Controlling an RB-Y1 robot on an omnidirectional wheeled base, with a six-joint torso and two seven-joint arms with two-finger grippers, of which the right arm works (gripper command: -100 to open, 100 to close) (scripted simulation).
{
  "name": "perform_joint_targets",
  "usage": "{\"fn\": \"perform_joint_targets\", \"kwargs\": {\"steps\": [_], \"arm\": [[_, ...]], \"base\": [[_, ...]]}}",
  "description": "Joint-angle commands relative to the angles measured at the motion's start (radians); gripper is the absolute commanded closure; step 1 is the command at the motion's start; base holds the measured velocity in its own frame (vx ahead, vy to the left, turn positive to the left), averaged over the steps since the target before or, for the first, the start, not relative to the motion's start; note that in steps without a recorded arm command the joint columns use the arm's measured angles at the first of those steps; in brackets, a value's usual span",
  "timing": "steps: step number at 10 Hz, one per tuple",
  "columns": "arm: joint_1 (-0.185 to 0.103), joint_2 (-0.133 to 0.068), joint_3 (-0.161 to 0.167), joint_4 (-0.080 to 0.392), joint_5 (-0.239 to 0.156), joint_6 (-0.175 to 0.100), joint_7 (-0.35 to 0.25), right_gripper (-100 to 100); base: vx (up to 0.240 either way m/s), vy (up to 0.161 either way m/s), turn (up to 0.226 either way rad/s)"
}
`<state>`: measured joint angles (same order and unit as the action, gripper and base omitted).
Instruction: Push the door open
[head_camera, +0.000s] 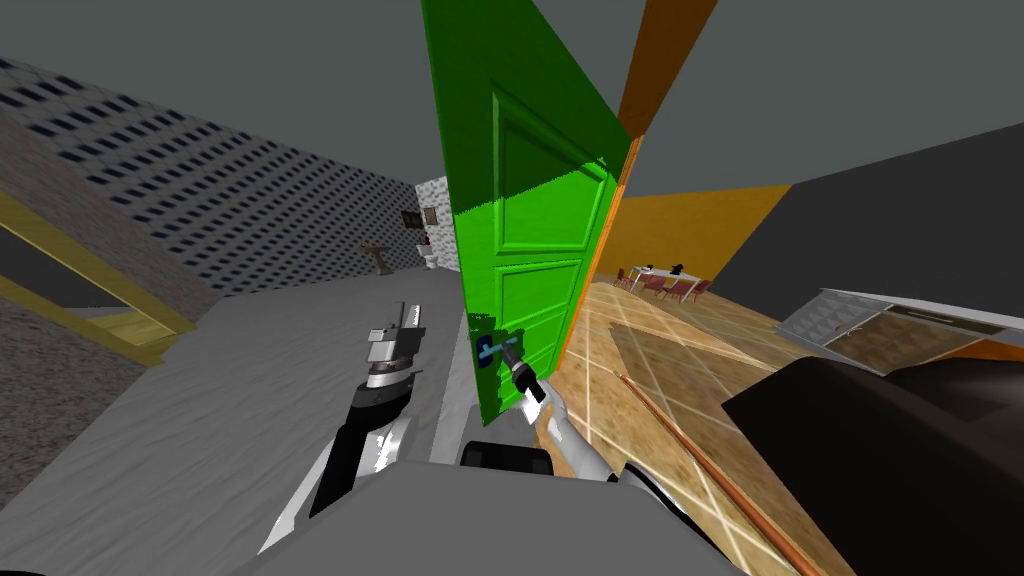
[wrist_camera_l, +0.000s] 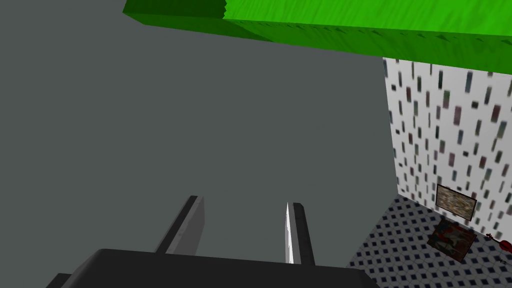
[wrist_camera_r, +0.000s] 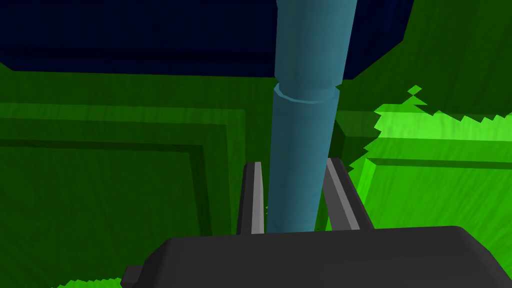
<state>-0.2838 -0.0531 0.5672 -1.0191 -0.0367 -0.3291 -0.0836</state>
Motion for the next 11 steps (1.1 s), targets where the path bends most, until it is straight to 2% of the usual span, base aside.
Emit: {"fn": "perform_joint_targets", "kwargs": {"steps": [1,5,6,11], "arm": [[-0.006,-0.015,-0.040,0.005,0.001,-0.007,0.002,100],[-0.009,-0.015,-0.110,0.018,0.010,-0.009,0.011,100],[-0.009,-0.015,-0.110,0.018,0.010,-0.009,0.011,100],[-0.014,-0.009,-0.199,0.036,0.020,-0.013,0.022,100]], "base": [[0.046,0.100,0.047],[0.043,0.096,0.037],[0.028,0.066,0.000],[0.040,0.088,0.033]]}}
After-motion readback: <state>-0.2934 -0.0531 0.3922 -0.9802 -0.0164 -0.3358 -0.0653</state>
